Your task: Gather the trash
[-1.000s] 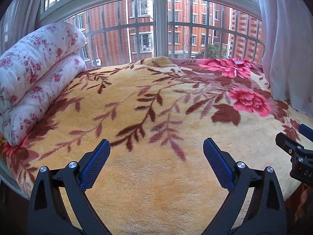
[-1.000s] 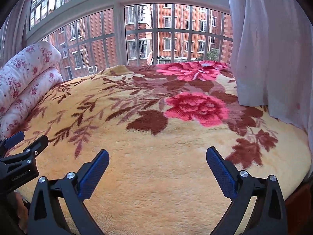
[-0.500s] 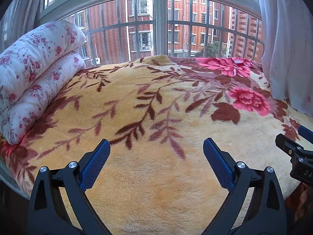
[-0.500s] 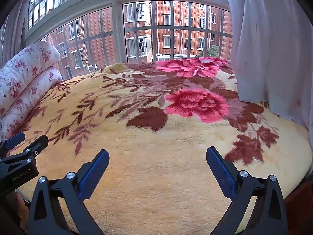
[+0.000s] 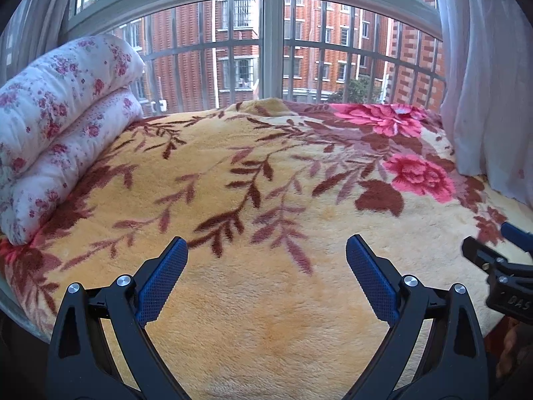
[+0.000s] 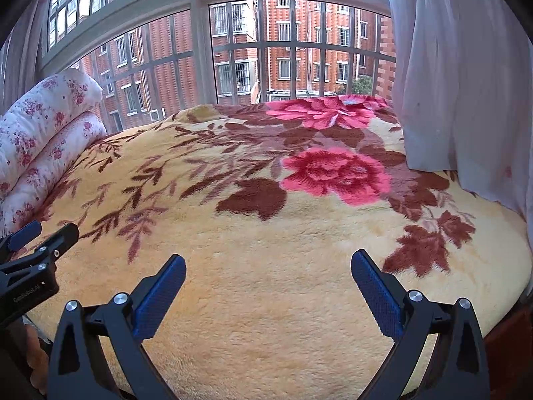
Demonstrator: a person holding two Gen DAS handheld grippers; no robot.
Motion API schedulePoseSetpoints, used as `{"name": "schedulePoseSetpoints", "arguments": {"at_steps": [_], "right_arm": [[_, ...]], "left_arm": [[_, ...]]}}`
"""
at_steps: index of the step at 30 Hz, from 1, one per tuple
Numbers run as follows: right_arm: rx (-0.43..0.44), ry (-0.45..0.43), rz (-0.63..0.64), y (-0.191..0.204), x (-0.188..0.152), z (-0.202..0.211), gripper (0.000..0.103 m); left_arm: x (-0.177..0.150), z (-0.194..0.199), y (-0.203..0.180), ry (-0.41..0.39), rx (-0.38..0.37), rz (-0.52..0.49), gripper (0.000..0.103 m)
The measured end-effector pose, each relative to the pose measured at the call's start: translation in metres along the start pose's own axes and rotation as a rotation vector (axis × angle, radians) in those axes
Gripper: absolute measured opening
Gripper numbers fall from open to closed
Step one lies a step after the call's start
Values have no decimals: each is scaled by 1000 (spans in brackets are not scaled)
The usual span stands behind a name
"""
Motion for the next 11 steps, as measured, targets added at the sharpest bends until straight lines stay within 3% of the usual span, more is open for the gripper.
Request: {"name": "schedulePoseSetpoints", "arguments": {"at_steps": [6,9,11], "right_arm": [[-5,-2,-4,-4,0,0,98],[-13,-3,-12,-5,1,0,98],[-17,-3,-13,-6,2,0,98]], "left_arm": [[0,5,-3,-12,68,-17,93],[1,2,-2,6,11,-11,93],[0,0,-1,10,17,-14,93]]}}
Point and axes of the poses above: each gripper's, at about its wrist camera, not at the fingertips, and z roughly against the way its jaws point, y to its left, x to its top, the point moved 3 cm from there along -z, roughly the way its jaws point, and after that the axes turned 8 degrees about -z, right-handed, at the moved point
